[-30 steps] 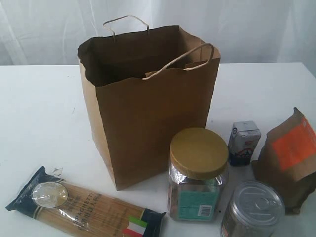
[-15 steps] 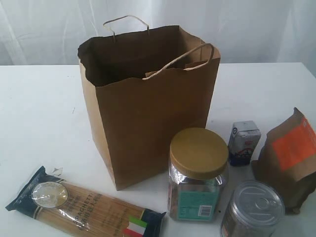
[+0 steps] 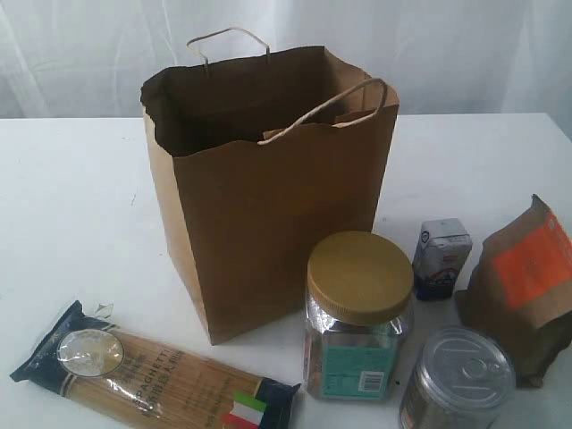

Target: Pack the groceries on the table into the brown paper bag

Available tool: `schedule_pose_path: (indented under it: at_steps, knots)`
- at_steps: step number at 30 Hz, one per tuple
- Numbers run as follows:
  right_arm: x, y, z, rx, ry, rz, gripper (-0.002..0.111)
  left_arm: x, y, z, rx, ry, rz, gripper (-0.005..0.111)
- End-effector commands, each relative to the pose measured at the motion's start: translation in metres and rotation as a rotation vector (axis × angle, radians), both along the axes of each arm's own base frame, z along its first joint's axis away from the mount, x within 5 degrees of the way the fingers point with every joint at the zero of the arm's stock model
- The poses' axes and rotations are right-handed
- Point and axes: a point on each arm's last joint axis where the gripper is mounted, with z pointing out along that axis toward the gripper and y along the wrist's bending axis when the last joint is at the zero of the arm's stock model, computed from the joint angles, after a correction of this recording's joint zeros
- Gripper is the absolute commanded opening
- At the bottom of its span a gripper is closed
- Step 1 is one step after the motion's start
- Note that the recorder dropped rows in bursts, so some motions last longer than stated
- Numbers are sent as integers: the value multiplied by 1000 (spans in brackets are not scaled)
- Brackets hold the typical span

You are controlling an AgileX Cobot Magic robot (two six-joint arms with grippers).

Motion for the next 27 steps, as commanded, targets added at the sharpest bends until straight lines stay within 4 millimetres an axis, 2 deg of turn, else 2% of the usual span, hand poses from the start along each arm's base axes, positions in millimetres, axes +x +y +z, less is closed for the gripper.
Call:
schedule_pose_path:
  at_steps: [1,6,9,17,20,22,27]
  knots:
    - [0,0,0,2,-14,-2,0,-1,0,-3,6,2,-10,0]
    - [0,0,0,2,-14,-2,0,4,4,-21,115,-66,28,0]
    - [0,0,0,2,-14,-2,0,6,6,-36,83,-93,57,0]
    - [0,0,0,2,-14,-2,0,0,14,-95,52,-128,98,0]
    - [0,0,0,2,-14,-2,0,-4,16,-111,22,-101,108,0]
    - [0,0,0,2,-14,-2,0,-5,17,-117,10,-99,111,0]
    - [0,0,0,2,-14,-2,0,-9,18,-120,-2,-72,100,0]
